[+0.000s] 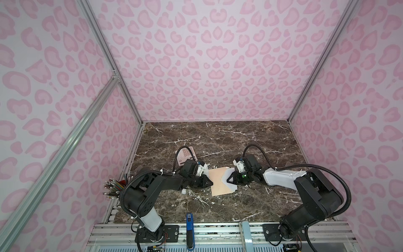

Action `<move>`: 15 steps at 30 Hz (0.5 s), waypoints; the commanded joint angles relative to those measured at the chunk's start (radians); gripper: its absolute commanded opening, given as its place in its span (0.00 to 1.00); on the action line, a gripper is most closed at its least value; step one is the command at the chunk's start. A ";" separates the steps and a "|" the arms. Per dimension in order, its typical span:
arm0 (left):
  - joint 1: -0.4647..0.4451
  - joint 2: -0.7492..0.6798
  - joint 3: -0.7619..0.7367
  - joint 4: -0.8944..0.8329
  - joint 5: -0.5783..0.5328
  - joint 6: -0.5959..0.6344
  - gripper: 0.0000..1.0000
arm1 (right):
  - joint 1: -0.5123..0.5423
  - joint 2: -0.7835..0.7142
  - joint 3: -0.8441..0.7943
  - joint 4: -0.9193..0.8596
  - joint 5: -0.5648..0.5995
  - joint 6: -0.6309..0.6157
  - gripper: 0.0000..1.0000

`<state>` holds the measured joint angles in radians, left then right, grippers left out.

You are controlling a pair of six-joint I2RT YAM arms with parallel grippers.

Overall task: Place the letter into the envelope and seal it
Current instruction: 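Lower the letter into the envelope with the right gripper while the left holds it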

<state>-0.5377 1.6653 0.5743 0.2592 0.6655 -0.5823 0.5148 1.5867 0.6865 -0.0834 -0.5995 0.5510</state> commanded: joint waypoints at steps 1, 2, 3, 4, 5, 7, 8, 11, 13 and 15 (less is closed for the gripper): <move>0.001 -0.006 0.007 -0.037 -0.024 0.012 0.21 | -0.006 -0.008 0.004 -0.071 0.038 -0.031 0.43; 0.001 -0.006 0.006 -0.038 -0.026 0.011 0.20 | -0.009 -0.011 0.005 -0.076 0.040 -0.033 0.43; 0.001 -0.008 0.006 -0.038 -0.026 0.012 0.20 | -0.012 -0.016 0.004 -0.080 0.041 -0.034 0.43; 0.001 -0.009 0.007 -0.038 -0.026 0.012 0.21 | -0.014 -0.018 0.004 -0.084 0.044 -0.035 0.43; 0.001 -0.009 0.007 -0.038 -0.026 0.012 0.20 | -0.016 -0.021 0.004 -0.086 0.047 -0.035 0.43; 0.001 -0.008 0.007 -0.038 -0.026 0.012 0.20 | -0.021 -0.024 0.007 -0.089 0.051 -0.036 0.43; 0.001 -0.007 0.007 -0.038 -0.026 0.013 0.20 | -0.021 -0.023 0.009 -0.090 0.051 -0.036 0.43; 0.001 -0.007 0.006 -0.038 -0.026 0.015 0.20 | -0.021 -0.020 0.010 -0.090 0.053 -0.036 0.40; 0.001 -0.006 0.006 -0.038 -0.026 0.015 0.20 | -0.021 -0.017 0.012 -0.083 0.052 -0.034 0.38; 0.001 -0.003 0.010 -0.037 -0.024 0.015 0.20 | -0.022 -0.012 0.013 -0.075 0.049 -0.030 0.35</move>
<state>-0.5377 1.6608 0.5774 0.2424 0.6579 -0.5812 0.4923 1.5665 0.6941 -0.1551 -0.5617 0.5274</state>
